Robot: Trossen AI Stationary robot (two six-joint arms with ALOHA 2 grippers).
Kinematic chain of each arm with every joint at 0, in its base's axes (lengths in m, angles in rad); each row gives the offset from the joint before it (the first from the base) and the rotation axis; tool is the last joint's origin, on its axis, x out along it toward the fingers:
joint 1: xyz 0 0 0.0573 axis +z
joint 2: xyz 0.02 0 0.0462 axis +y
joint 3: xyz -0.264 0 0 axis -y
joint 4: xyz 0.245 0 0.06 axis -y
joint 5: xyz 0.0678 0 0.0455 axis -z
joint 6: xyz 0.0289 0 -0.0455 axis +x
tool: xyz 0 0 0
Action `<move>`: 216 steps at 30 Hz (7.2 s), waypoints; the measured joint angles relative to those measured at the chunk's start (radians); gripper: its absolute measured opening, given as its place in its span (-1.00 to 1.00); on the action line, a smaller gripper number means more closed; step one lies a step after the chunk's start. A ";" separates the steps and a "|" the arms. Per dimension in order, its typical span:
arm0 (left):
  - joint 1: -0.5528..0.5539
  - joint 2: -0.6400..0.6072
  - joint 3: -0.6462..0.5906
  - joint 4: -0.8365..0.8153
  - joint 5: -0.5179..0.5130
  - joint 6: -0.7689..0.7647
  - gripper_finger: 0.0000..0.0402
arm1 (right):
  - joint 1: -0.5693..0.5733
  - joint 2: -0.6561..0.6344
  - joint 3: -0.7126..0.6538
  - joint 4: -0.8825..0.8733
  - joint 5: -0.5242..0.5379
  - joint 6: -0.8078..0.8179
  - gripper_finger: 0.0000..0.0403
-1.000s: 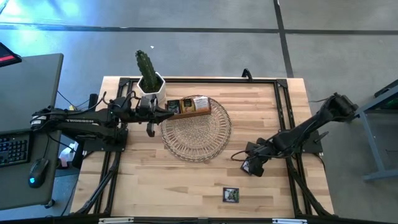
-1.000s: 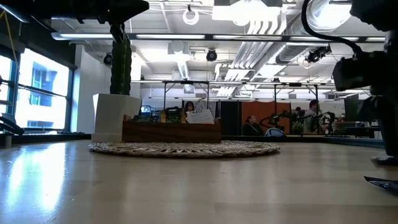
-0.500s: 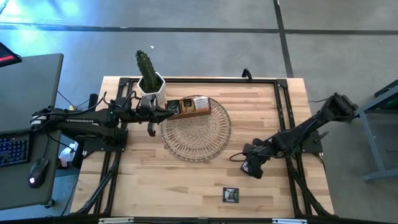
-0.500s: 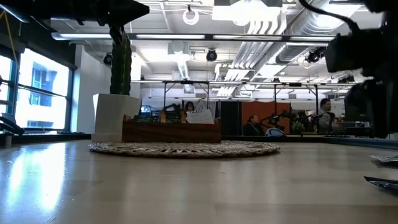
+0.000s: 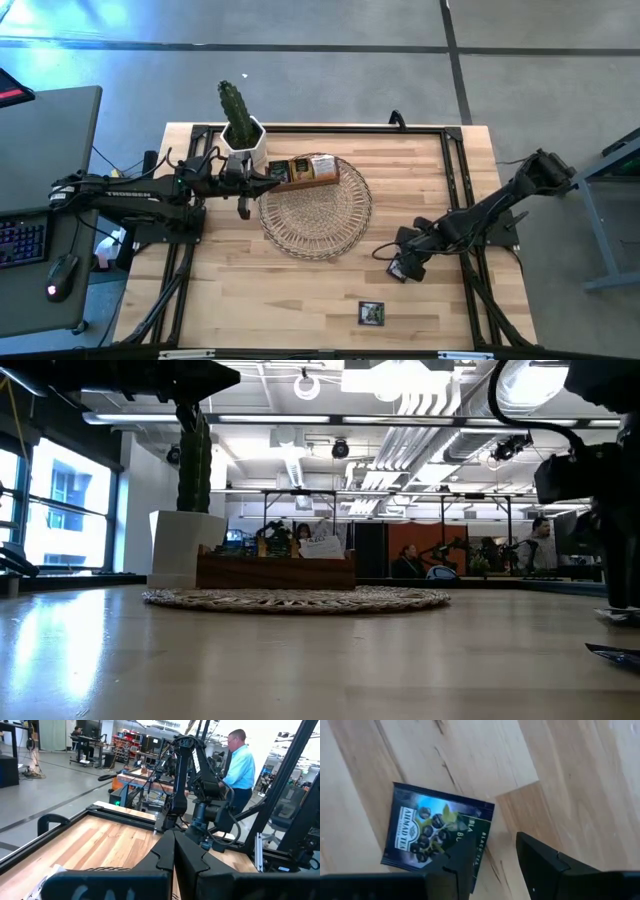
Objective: Pick & Place Tea
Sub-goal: Put the black tea bag into the left section of the wooden organizer
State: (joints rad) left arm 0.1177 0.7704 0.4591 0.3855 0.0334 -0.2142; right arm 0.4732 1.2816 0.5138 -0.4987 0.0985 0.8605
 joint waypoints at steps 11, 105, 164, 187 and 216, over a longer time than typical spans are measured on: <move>0.000 0.000 0.000 0.000 0.000 0.000 -1.00 | 0.000 0.000 -0.022 0.061 -0.089 0.026 -0.30; 0.000 0.370 0.000 0.218 0.180 -0.106 -1.00 | 0.165 0.084 -0.166 0.482 0.143 -0.385 -0.20; 0.000 0.036 0.000 0.066 0.092 0.158 -1.00 | -0.526 1.115 1.157 0.866 0.489 -1.911 -0.80; 0.000 0.036 0.001 -0.058 -0.099 0.158 -1.00 | -0.404 1.012 1.157 0.761 0.868 -1.762 -0.35; 0.000 0.037 0.000 -0.283 -0.149 0.157 -1.00 | 0.028 0.604 1.157 -0.465 -0.059 -0.660 -0.40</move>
State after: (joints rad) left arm 0.1177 0.8070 0.4595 0.1024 -0.1158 -0.0570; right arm 0.5015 1.8858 1.6707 -0.9640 0.0393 0.2004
